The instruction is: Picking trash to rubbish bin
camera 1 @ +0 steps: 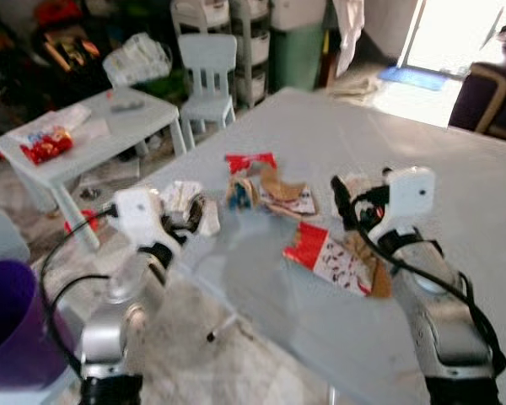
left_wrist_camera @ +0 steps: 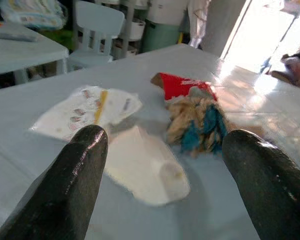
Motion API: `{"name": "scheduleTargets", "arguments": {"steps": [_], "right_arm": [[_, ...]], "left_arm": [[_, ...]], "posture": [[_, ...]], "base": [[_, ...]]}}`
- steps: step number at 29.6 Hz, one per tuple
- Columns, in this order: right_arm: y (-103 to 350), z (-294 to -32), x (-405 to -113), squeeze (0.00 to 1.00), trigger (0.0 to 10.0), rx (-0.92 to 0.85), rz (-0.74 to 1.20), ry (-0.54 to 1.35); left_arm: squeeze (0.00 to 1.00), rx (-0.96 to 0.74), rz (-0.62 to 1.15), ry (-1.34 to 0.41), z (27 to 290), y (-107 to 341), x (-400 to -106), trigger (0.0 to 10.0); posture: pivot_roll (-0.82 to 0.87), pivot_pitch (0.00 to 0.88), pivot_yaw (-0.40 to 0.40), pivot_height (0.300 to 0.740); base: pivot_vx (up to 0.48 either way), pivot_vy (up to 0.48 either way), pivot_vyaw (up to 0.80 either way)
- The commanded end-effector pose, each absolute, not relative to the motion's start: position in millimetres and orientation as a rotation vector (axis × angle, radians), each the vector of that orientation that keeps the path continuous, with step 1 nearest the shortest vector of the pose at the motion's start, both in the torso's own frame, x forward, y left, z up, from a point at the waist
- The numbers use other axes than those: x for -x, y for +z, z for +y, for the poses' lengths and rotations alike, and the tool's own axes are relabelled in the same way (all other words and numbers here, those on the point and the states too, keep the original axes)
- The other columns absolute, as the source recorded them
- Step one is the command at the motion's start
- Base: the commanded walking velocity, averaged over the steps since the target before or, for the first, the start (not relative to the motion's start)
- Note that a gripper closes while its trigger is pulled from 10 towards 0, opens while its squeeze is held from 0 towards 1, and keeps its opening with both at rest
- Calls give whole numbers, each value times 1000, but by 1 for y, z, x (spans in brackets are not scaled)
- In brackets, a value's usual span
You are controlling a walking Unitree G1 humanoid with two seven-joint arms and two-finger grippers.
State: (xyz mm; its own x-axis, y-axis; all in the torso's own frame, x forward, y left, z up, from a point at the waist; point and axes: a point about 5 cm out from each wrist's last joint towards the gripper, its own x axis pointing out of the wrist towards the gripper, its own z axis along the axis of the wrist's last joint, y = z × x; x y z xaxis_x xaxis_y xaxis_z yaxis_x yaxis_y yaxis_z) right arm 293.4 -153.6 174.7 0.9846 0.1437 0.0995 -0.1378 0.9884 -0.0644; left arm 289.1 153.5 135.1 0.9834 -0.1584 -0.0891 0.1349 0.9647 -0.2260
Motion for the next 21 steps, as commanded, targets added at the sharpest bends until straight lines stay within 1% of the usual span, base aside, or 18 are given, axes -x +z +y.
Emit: {"name": "scheduleTargets", "arguments": {"steps": [1,7,21], "right_arm": [[177,-150,-294,0,10000,58,-112,160],[177,-150,-296,0,10000,72,-105,172],[168,-156,-291,0,10000,107,-31,179]], "left_arm": [[0,184,78,-150,158,138,-287,10000],[0,154,81,-159,159,131,-281,10000],[0,110,109,-268,147,118,-263,10000]], "posture": [[38,0,-7,740],[41,0,-20,740],[34,23,-37,740]], "base": [[0,0,0],[0,0,0],[0,0,0]]}}
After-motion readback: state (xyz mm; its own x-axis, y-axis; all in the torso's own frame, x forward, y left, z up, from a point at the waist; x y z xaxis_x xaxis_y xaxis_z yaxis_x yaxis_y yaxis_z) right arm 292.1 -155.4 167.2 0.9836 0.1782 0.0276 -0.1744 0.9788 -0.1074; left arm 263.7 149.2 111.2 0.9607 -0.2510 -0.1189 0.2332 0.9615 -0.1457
